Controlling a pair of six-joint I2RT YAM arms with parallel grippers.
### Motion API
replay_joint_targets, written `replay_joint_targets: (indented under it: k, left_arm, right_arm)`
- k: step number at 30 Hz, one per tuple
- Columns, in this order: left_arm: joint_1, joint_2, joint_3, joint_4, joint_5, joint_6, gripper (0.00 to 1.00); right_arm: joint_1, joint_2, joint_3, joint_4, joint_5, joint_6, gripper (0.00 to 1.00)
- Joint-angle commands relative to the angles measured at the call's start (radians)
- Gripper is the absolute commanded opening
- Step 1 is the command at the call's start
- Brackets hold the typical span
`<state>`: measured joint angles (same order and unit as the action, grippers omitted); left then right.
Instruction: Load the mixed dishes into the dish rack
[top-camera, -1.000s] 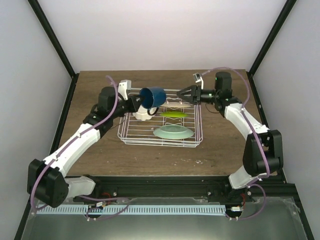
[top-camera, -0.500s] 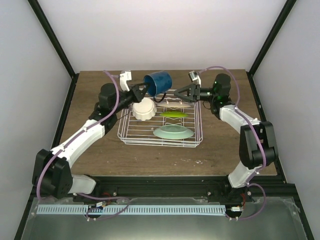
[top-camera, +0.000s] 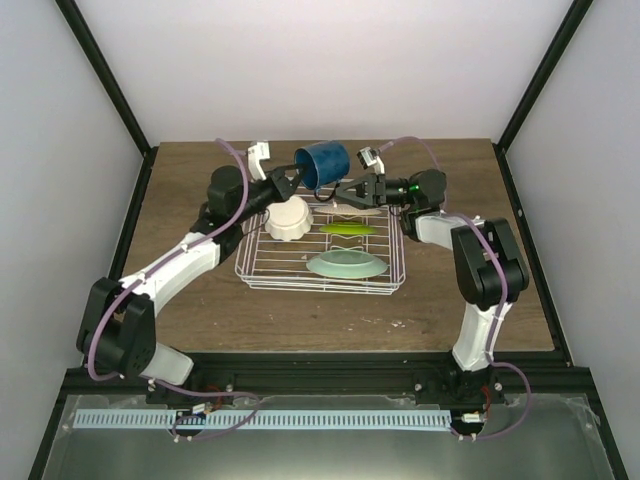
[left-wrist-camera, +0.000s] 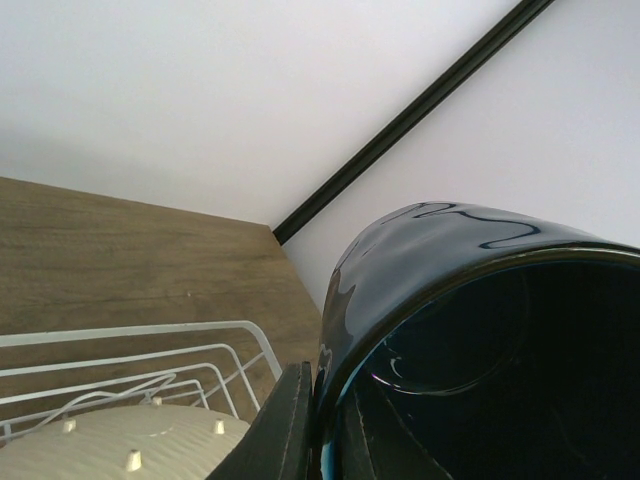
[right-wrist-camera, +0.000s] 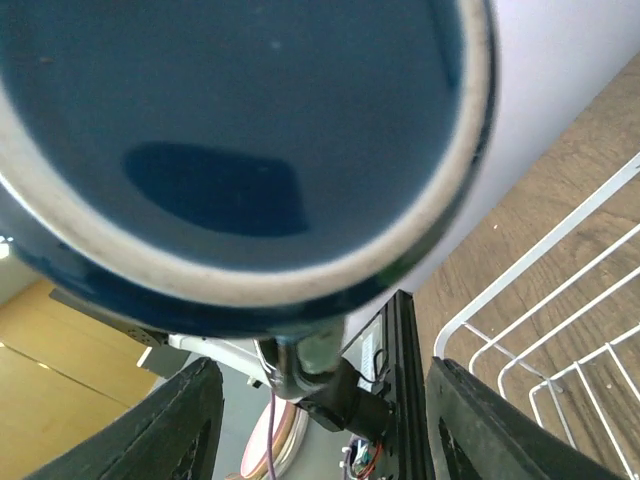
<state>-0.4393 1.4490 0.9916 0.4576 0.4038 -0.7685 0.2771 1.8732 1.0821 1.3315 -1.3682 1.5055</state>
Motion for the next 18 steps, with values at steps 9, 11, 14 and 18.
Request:
replay_joint_targets:
  k: [9, 11, 14, 18]
  left_arm:
    - [-0.01, 0.044, 0.022, 0.183, 0.035, -0.058, 0.0]
    - [-0.012, 0.053, 0.02, 0.191, 0.032, -0.065, 0.0]
    - [-0.015, 0.064, 0.008, 0.208, 0.022, -0.077, 0.0]
    - [-0.015, 0.077, 0.005, 0.207, 0.033, -0.076, 0.0]
  right_arm:
    - [0.029, 0.065, 0.084, 0.269, 0.037, 0.156, 0.45]
    - [0.034, 0.072, 0.088, 0.276, 0.039, 0.159, 0.44]
    - [0.036, 0.081, 0.094, 0.289, 0.04, 0.16, 0.41]
    - [0.036, 0.083, 0.096, 0.3, 0.047, 0.156, 0.25]
